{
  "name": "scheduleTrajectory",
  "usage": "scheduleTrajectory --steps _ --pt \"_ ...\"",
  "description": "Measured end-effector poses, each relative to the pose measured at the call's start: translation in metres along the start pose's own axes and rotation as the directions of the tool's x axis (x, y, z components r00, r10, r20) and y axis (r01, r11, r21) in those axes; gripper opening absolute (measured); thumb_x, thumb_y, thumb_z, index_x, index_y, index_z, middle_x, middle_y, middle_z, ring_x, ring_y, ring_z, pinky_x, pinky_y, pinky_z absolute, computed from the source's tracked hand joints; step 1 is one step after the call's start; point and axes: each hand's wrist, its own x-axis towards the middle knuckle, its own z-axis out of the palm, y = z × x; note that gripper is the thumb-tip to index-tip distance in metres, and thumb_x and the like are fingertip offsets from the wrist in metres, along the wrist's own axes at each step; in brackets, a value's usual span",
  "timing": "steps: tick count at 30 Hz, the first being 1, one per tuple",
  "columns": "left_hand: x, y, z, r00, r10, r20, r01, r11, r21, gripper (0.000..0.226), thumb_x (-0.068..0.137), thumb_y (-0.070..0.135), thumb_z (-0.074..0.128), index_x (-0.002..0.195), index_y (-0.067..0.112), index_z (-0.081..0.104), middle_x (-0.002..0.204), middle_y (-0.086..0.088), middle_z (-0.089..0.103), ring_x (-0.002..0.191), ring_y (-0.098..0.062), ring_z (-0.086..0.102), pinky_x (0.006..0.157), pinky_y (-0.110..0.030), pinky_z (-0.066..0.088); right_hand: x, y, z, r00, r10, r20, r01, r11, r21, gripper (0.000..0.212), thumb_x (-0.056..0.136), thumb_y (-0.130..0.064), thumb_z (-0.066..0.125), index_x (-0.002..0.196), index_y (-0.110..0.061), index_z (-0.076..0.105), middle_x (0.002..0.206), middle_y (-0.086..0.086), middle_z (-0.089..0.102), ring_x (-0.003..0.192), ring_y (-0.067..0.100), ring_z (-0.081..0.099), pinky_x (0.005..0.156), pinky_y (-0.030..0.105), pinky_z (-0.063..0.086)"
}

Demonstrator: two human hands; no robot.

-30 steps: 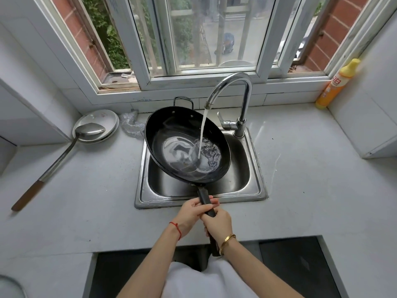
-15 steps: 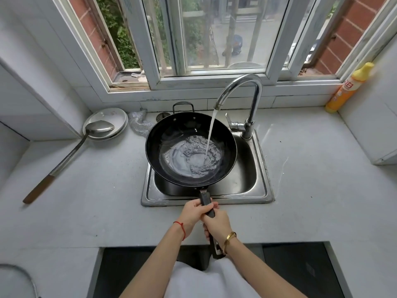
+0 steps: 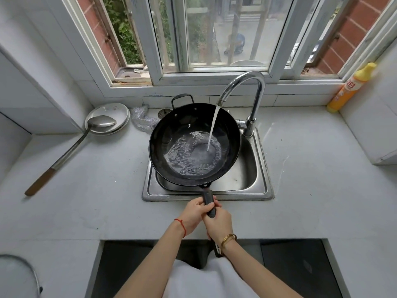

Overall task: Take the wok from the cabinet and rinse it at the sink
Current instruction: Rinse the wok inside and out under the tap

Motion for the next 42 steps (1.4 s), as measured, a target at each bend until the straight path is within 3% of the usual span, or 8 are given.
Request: scheduleTrajectory --steps 7,11,16,19,25,31,35,42 --pt "-0.003 0.001 0.002 1.000 0.006 0.020 -0.007 1.000 0.018 0.019 0.092 -0.005 0.055 0.108 0.001 0.062 0.100 -0.013 0.070 0.096 -0.021 0.066 0.087 -0.025 0.053 -0.004 0.003 -0.002 1.000 -0.016 -0.017 0.016 1.000 -0.018 0.016 0.091 -0.020 0.057 0.083 -0.009 0.064 0.069 0.009 0.062 0.044 0.020 0.058 0.030 0.019 0.038" --pt "-0.001 -0.003 0.005 0.995 0.030 -0.094 -0.023 0.997 0.069 0.022 0.088 -0.006 0.061 0.109 -0.001 0.063 0.096 -0.015 0.072 0.089 -0.021 0.069 0.085 -0.026 0.054 -0.005 0.004 -0.004 0.999 0.001 0.039 -0.004 0.998 0.065 0.012 0.090 -0.016 0.058 0.079 -0.011 0.060 0.054 0.008 0.056 0.031 0.014 0.051 0.032 0.022 0.039" --pt "-0.002 -0.003 0.007 0.974 0.069 -0.217 -0.031 0.984 0.175 0.018 0.083 0.001 0.069 0.101 0.002 0.070 0.099 -0.018 0.073 0.090 -0.022 0.068 0.091 -0.037 0.053 -0.006 0.000 -0.005 0.990 0.074 0.120 -0.099 0.973 0.211 0.011 0.089 -0.011 0.057 0.079 -0.007 0.056 0.044 0.003 0.051 0.033 0.017 0.048 0.036 0.024 0.041" --pt "-0.004 0.001 0.007 0.969 0.071 -0.236 -0.028 0.983 0.179 0.015 0.083 0.004 0.071 0.098 0.004 0.071 0.097 -0.018 0.073 0.086 -0.022 0.067 0.082 -0.034 0.054 -0.007 -0.006 -0.006 0.988 0.091 0.125 -0.118 0.965 0.236 0.013 0.088 -0.010 0.057 0.076 -0.007 0.056 0.045 0.003 0.051 0.033 0.016 0.048 0.037 0.024 0.041" --pt "-0.007 0.004 0.004 0.990 0.028 -0.136 -0.011 0.992 0.129 0.017 0.087 0.008 0.067 0.101 -0.001 0.071 0.087 -0.011 0.070 0.079 -0.023 0.063 0.064 -0.028 0.051 -0.007 -0.010 -0.007 0.993 0.085 0.084 -0.099 0.979 0.181 0.010 0.086 -0.009 0.057 0.077 -0.007 0.058 0.045 0.004 0.053 0.033 0.015 0.051 0.037 0.026 0.046" --pt "-0.004 -0.004 0.003 0.999 0.006 -0.038 -0.005 1.000 0.028 0.024 0.083 0.008 0.068 0.105 0.000 0.068 0.100 -0.010 0.068 0.094 -0.022 0.064 0.086 -0.030 0.052 -0.009 -0.004 -0.010 0.998 0.037 0.049 -0.041 0.997 0.065 0.010 0.089 -0.011 0.057 0.086 -0.003 0.060 0.055 0.007 0.057 0.028 0.009 0.051 0.031 0.019 0.040" --pt "0.001 -0.008 0.004 0.998 0.006 -0.070 -0.004 1.000 0.022 0.018 0.088 -0.003 0.062 0.105 0.000 0.067 0.095 -0.011 0.069 0.090 -0.022 0.065 0.084 -0.028 0.054 -0.008 -0.001 -0.012 0.998 0.016 0.057 -0.019 0.998 0.052 0.010 0.088 -0.012 0.057 0.079 -0.009 0.058 0.049 0.004 0.054 0.027 0.009 0.050 0.030 0.019 0.038" --pt "0.009 -0.013 -0.001 0.989 0.012 -0.146 -0.001 0.997 0.072 0.023 0.086 -0.005 0.064 0.108 -0.005 0.065 0.095 -0.013 0.071 0.090 -0.023 0.067 0.089 -0.031 0.054 -0.002 0.002 -0.011 0.995 0.007 0.099 -0.013 0.998 0.058 0.021 0.086 -0.009 0.057 0.065 -0.014 0.053 0.036 -0.004 0.050 0.027 0.012 0.049 0.031 0.021 0.038"
